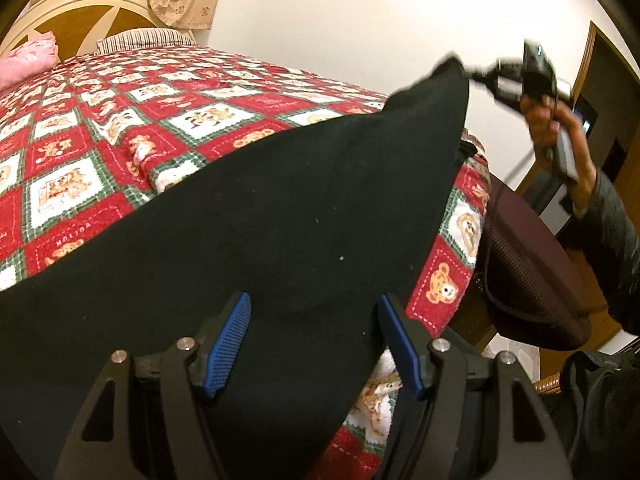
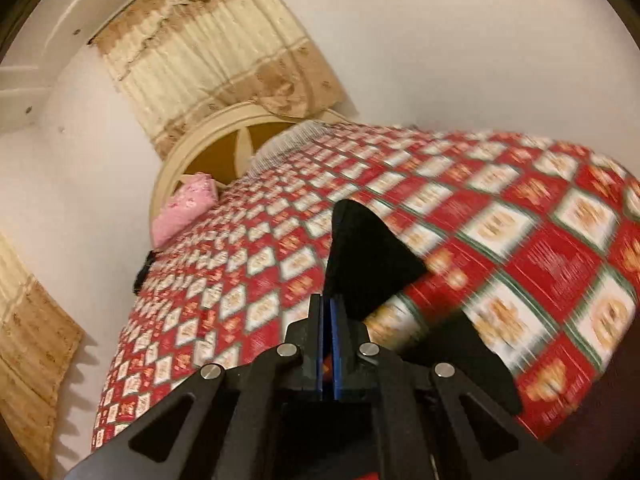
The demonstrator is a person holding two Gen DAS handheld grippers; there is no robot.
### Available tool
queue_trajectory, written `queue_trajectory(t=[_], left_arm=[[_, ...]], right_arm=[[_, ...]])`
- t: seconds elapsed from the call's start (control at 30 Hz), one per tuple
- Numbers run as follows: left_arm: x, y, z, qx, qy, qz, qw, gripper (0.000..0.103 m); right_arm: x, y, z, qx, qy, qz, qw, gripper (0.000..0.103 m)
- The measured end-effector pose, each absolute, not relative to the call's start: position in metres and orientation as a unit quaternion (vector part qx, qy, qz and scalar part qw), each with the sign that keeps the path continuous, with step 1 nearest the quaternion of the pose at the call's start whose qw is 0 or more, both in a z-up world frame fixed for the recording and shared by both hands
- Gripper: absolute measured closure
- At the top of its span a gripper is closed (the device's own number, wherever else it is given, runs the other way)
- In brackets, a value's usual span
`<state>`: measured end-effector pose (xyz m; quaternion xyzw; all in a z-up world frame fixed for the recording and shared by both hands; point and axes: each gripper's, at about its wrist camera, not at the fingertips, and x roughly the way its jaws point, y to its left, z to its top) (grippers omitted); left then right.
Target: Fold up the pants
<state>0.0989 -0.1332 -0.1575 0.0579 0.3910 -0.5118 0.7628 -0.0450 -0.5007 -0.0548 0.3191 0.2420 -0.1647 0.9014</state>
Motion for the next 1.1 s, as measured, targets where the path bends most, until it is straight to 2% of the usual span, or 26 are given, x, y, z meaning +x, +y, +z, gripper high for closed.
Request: queue_trajectory(t=[0.17, 0.47, 0.5, 0.53, 0.6, 0.77, 0.83, 0.87, 0.93, 0.97, 1.0, 1.1], left_arm=[[0.100, -0.134, -0.157, 0.062, 0.393, -0.512, 0.761, 0.034], [0.080, -0.139, -0.139, 0.103, 0.351, -0.501, 0.784, 0.034], [0.078, -0.140, -0.136, 0.103, 0.345, -0.506, 0.784, 0.034], [0.076, -0.143, -0.133, 0.107, 0.339, -0.510, 0.783, 0.034], [0.073, -0.153, -0.134, 0.120, 0.338, -0.515, 0.779, 0.030], [0.069, -0.171, -0.146, 0.153, 0.339, -0.502, 0.781, 0.030], [0.068, -0.171, -0.146, 0.153, 0.335, -0.501, 0.783, 0.030], [0.067, -0.170, -0.146, 0.154, 0.335, -0.500, 0.784, 0.030], [0.068, -0.171, -0.147, 0.162, 0.334, -0.501, 0.782, 0.032], [0.067, -0.171, -0.147, 0.165, 0.332, -0.500, 0.782, 0.035], [0.068, -0.170, -0.148, 0.168, 0.331, -0.500, 0.782, 0.040], [0.077, -0.162, -0.146, 0.150, 0.339, -0.505, 0.779, 0.057]], right_arm=[[-0.085, -0.528, -0.115, 0.378, 0.276, -0.209, 0.859, 0.100], [-0.112, -0.547, -0.129, 0.398, 0.259, -0.233, 0.849, 0.099], [-0.116, -0.548, -0.127, 0.398, 0.255, -0.227, 0.852, 0.090], [-0.116, -0.545, -0.125, 0.398, 0.252, -0.218, 0.855, 0.061], [-0.115, -0.539, -0.122, 0.405, 0.242, -0.203, 0.858, 0.037], [-0.093, -0.523, -0.120, 0.380, 0.256, -0.190, 0.868, 0.040], [-0.081, -0.522, -0.124, 0.371, 0.276, -0.194, 0.865, 0.057], [-0.076, -0.522, -0.127, 0.366, 0.284, -0.202, 0.863, 0.060], [-0.068, -0.525, -0.134, 0.364, 0.297, -0.206, 0.858, 0.089], [-0.066, -0.526, -0.136, 0.365, 0.300, -0.209, 0.856, 0.096], [-0.067, -0.527, -0.134, 0.367, 0.297, -0.209, 0.856, 0.100], [-0.081, -0.517, -0.113, 0.347, 0.263, -0.201, 0.878, 0.100]])
